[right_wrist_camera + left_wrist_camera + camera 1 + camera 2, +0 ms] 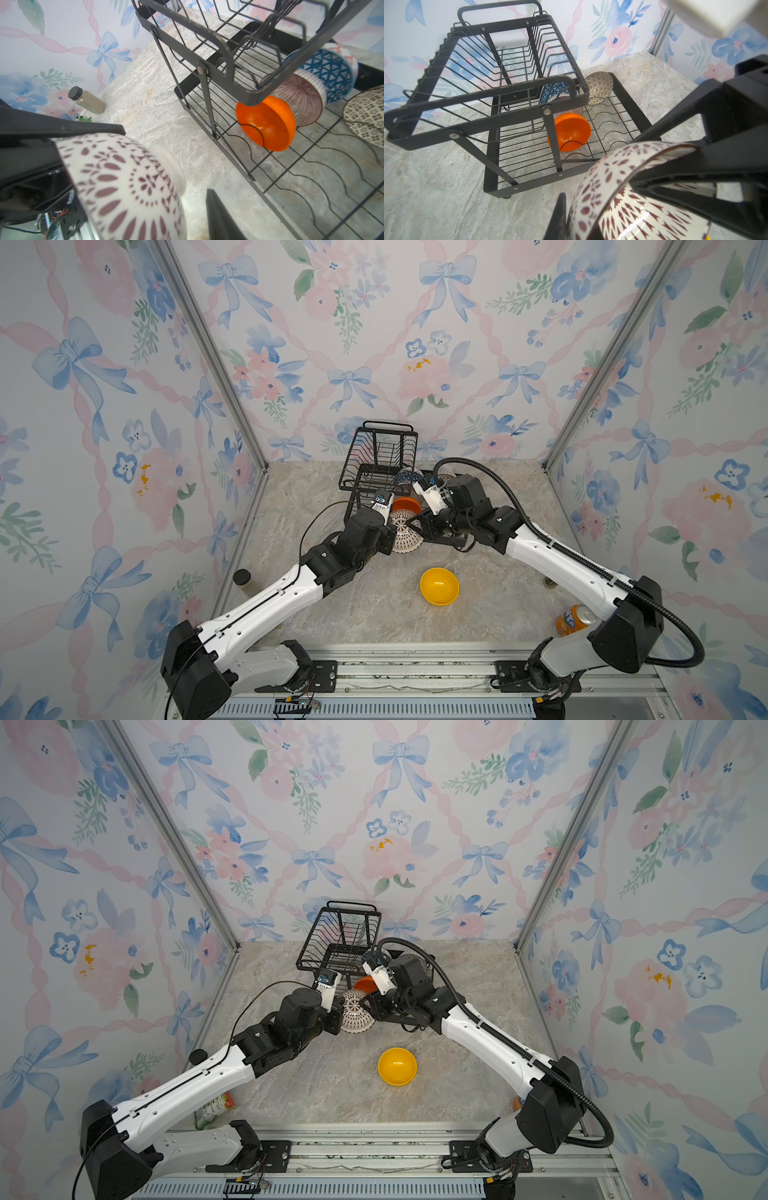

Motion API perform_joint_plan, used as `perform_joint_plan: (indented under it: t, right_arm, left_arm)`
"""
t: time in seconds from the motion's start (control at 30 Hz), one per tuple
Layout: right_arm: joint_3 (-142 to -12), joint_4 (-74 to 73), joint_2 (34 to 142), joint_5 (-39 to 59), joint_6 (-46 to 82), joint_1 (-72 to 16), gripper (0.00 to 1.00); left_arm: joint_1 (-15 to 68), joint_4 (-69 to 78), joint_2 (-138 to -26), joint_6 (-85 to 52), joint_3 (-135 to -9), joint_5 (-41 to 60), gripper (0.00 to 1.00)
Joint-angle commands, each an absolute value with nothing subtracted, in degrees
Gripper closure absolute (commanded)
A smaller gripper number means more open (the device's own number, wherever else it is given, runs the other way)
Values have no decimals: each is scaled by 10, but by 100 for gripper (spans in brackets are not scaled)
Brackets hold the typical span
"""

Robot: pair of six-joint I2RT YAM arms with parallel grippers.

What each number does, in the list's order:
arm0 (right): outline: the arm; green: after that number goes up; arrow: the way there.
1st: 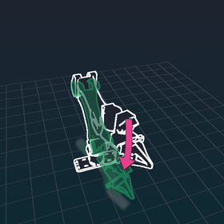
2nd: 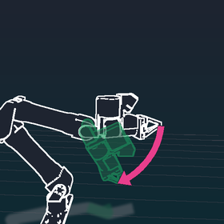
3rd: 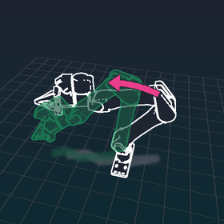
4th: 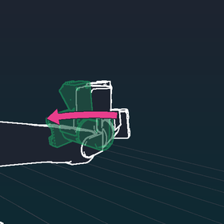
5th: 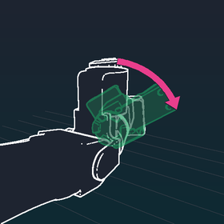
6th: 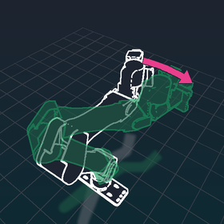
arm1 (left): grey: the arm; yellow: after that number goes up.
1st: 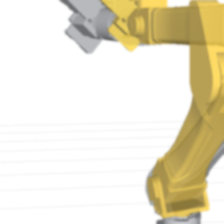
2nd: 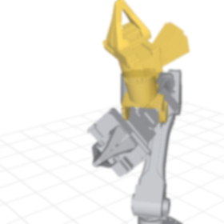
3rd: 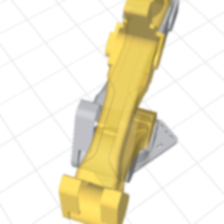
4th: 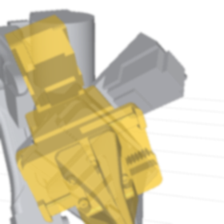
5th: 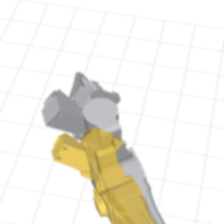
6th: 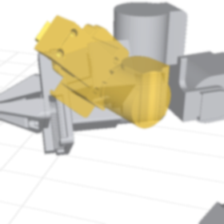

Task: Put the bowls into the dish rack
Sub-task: 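Close the right gripper on the maroon-patterned bowl rim beside the left gripper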

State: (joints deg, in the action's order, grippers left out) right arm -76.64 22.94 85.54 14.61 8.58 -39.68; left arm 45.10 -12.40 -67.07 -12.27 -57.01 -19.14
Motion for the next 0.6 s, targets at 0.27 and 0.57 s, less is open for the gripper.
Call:
perform_joint_plan:
  t: [0.27,0.57]
  right_arm:
    - [-783,222,859,136,88,-398,94]
    - [-776,227,849,125,75,-390,100]
  left_arm:
    - [454,-83,-673,-118,-589,-165,100]
    - [455,-94,-668,-127,-581,-160,100]
